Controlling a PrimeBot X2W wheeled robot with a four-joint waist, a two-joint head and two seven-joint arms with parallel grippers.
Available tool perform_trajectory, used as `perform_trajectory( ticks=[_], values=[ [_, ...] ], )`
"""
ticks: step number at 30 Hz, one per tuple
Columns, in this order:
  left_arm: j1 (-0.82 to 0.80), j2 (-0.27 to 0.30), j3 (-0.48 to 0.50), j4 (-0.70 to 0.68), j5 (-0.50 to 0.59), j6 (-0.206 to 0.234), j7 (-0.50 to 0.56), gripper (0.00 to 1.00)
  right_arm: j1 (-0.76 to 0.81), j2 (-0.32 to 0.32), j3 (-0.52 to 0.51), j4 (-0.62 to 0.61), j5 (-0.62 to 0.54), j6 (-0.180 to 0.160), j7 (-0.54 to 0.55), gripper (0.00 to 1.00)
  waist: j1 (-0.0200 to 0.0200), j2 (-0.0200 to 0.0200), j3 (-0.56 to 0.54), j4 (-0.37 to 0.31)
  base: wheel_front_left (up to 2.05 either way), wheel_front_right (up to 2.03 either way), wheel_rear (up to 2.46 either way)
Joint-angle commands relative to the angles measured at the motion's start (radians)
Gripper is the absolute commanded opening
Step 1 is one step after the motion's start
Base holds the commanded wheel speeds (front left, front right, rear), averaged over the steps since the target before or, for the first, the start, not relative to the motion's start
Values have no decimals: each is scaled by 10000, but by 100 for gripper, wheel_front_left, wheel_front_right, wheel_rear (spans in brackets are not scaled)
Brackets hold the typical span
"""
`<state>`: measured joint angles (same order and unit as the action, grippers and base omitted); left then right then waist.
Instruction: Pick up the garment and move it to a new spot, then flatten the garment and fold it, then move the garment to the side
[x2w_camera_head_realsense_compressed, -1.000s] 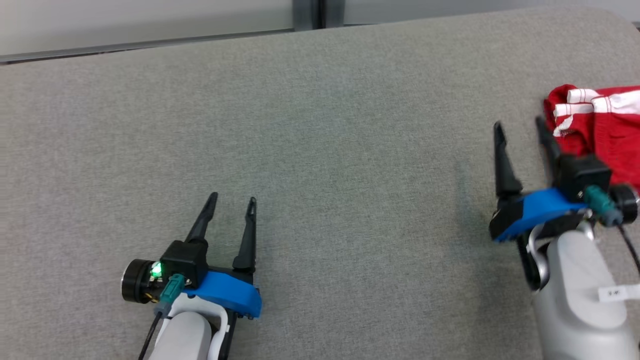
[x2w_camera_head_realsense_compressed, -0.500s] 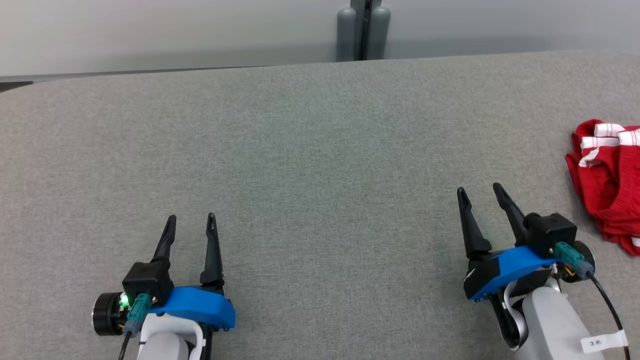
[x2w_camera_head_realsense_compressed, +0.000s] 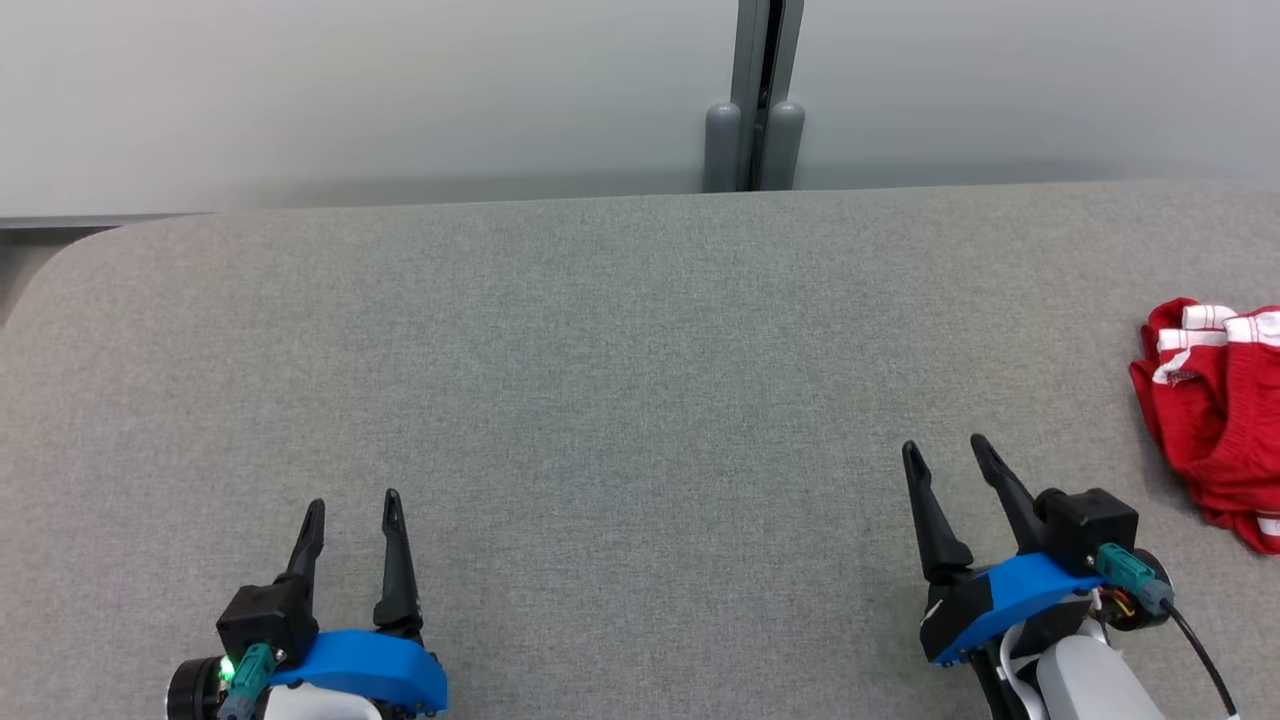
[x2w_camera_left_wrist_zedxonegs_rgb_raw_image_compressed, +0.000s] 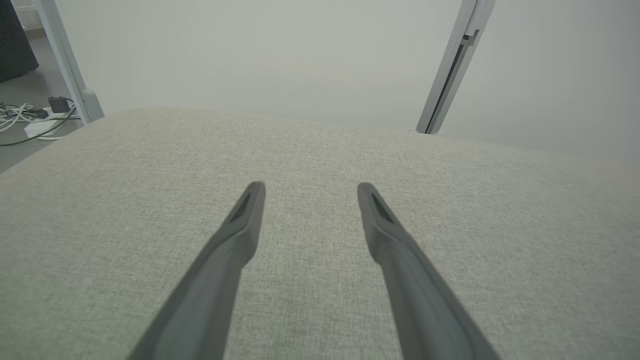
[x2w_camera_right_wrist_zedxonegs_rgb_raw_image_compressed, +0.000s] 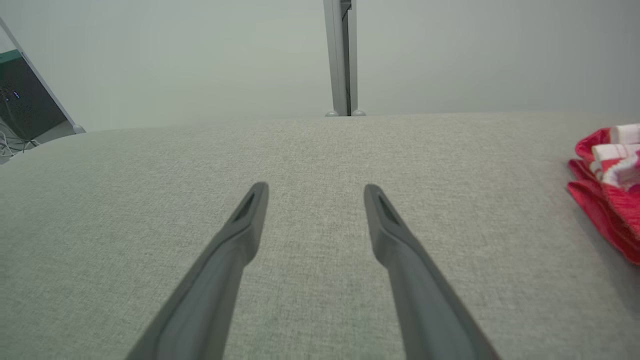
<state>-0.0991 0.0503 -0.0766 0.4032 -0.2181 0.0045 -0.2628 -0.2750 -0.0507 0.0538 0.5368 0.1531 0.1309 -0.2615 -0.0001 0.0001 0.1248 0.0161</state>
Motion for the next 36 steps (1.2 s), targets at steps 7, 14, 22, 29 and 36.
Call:
perform_trajectory(
  ticks=[7, 14, 22, 29, 36],
  values=[
    [426, 4, 162, 102, -124, -111, -24, 100, 566, -9, 76, 61, 239, -2, -40, 100, 1, -1, -527, -104, 0, 0, 0],
    [687, 4, 250, 244, -581, -328, -24, 100, 752, -9, 237, 18, 305, -2, -40, 100, 1, -1, -779, -151, 0, 0, 0],
    [730, -16, 378, 535, -1137, -357, 253, 0, 662, 4, 76, 280, 804, -2, 263, 0, 1, -1, -805, -150, 0, 0, 0],
    [651, -14, 517, 308, -2401, -455, 586, 0, 781, 3, -81, -64, 2167, -2, 595, 0, 1, -1, -829, -150, 0, 0, 0],
    [580, -11, 632, 89, -3557, -548, 883, 0, 889, 3, -217, -388, 3413, -2, 884, 0, 1, -1, -852, -151, 0, 0, 0]
  ],
)
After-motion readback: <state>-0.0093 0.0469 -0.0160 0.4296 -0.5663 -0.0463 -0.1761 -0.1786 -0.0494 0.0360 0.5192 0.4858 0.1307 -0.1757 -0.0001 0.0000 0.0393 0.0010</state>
